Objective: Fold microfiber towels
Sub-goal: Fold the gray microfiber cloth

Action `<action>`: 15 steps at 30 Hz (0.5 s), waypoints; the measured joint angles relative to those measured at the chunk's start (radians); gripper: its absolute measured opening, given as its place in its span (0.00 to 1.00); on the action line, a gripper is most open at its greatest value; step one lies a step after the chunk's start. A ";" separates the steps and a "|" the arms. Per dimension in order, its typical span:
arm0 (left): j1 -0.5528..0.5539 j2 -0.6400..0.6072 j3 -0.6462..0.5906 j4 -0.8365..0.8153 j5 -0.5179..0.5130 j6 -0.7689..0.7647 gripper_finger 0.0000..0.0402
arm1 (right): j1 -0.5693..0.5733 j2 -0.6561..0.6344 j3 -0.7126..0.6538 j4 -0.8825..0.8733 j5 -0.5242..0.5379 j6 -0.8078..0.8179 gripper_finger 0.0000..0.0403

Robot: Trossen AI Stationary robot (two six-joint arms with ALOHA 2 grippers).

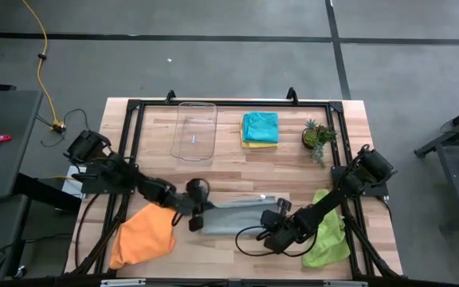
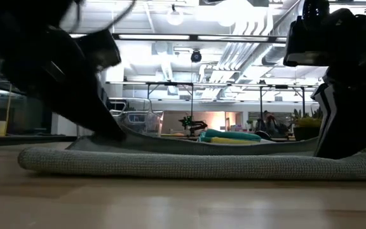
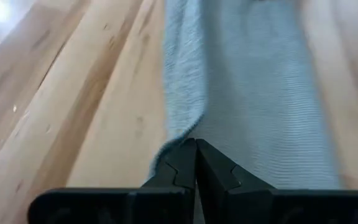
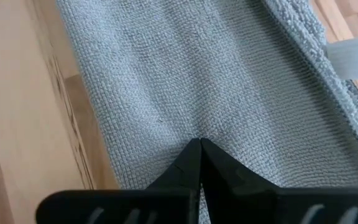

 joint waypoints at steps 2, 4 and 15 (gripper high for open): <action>0.027 0.011 0.000 -0.001 0.013 0.014 0.00 | 0.000 0.000 0.000 0.000 0.000 0.000 0.00; 0.045 0.011 0.000 -0.011 -0.022 0.027 0.00 | 0.000 0.000 0.000 0.000 0.008 0.000 0.00; 0.052 -0.082 0.000 -0.128 -0.332 0.037 0.00 | 0.000 0.000 -0.001 -0.006 0.029 -0.006 0.00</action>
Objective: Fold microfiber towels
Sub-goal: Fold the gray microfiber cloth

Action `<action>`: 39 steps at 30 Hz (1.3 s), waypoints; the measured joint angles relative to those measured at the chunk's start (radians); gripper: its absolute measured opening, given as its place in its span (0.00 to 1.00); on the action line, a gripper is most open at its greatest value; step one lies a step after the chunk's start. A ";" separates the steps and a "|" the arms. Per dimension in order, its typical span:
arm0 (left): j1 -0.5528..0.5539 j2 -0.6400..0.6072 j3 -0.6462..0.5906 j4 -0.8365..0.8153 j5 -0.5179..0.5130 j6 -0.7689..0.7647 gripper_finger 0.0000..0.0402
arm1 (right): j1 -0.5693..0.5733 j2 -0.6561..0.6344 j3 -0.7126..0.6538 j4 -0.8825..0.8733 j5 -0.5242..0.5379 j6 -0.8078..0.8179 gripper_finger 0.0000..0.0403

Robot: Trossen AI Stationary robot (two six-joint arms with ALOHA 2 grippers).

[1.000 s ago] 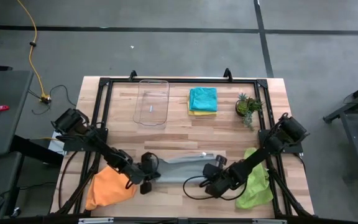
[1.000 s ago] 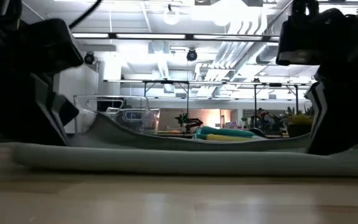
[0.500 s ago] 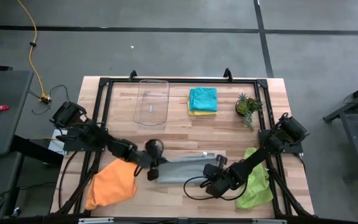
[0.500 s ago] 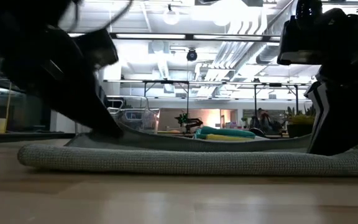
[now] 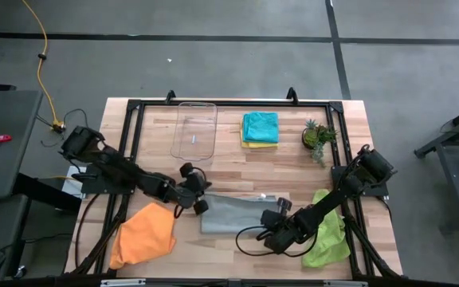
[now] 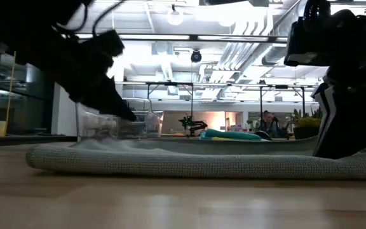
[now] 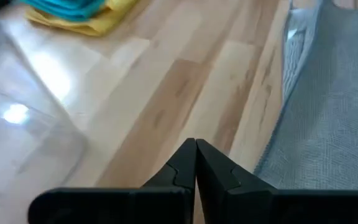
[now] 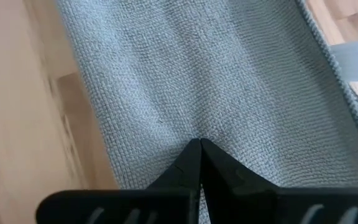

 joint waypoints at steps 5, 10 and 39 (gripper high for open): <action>-0.081 -0.089 0.000 0.001 -0.017 0.068 0.00 | 0.007 -0.053 -0.002 -0.093 0.092 0.000 0.00; -0.173 -0.136 -0.018 0.040 -0.055 0.118 0.00 | 0.030 -0.165 -0.001 -0.267 0.248 0.102 0.00; -0.219 0.017 -0.130 0.071 0.290 -0.317 0.00 | 0.033 -0.207 -0.216 0.291 0.161 0.054 0.00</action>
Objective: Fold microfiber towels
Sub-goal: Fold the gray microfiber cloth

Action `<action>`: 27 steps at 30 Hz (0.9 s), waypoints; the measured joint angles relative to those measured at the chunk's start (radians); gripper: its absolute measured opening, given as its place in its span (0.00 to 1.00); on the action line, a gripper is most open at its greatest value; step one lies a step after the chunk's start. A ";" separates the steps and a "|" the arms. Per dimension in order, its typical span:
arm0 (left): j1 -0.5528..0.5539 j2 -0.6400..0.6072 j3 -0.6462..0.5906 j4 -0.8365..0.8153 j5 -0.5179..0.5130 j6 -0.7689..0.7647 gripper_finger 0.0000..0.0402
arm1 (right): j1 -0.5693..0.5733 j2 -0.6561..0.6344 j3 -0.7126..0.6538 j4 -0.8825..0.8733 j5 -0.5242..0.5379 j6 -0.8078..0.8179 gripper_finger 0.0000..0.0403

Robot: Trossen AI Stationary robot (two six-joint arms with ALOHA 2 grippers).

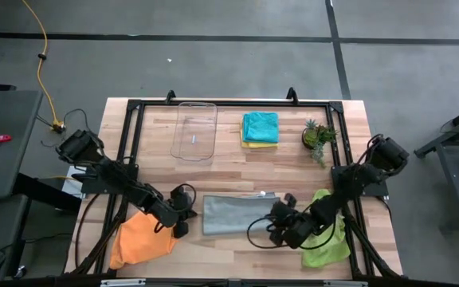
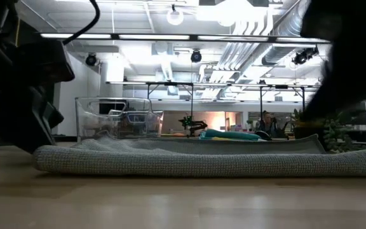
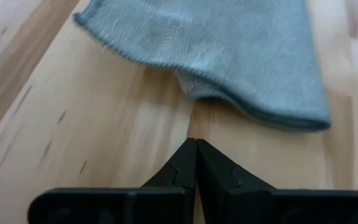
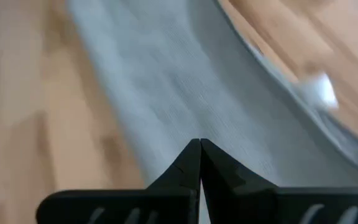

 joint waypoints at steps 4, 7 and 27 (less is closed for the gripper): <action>0.018 0.040 0.001 0.086 0.019 0.013 0.00 | -0.060 -0.001 0.009 0.119 -0.009 -0.114 0.00; 0.028 0.051 0.001 0.105 0.026 0.018 0.00 | -0.103 -0.001 0.009 0.169 -0.014 -0.155 0.00; 0.080 0.122 0.075 0.132 0.004 0.090 0.00 | -0.179 0.204 0.009 0.514 -0.147 -0.180 0.00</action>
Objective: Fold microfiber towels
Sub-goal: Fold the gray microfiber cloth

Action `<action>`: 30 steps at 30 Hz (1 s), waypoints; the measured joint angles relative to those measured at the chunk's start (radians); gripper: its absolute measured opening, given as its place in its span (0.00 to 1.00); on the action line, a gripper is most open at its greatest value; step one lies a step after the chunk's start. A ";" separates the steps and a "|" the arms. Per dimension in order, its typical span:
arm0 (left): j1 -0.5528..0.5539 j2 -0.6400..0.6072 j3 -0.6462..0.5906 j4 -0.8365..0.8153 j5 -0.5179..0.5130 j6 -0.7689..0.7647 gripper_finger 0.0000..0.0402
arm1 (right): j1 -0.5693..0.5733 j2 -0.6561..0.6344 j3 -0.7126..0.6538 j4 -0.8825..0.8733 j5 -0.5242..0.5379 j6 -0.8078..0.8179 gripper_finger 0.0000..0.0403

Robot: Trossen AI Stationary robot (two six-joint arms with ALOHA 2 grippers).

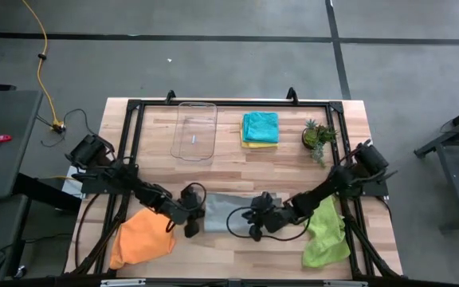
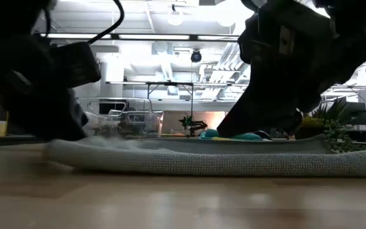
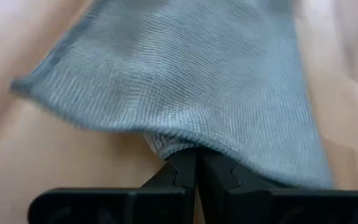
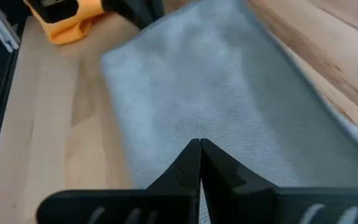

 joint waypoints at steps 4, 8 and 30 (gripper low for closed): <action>0.022 0.000 0.012 -0.001 -0.076 0.049 0.00 | 0.000 0.030 0.000 -0.003 -0.023 0.041 0.00; 0.049 0.000 0.020 0.002 -0.174 0.123 0.00 | 0.001 0.083 0.002 0.016 -0.054 0.096 0.00; 0.105 -0.050 0.021 0.074 -0.446 0.458 0.00 | 0.050 0.131 0.002 0.107 -0.171 0.071 0.00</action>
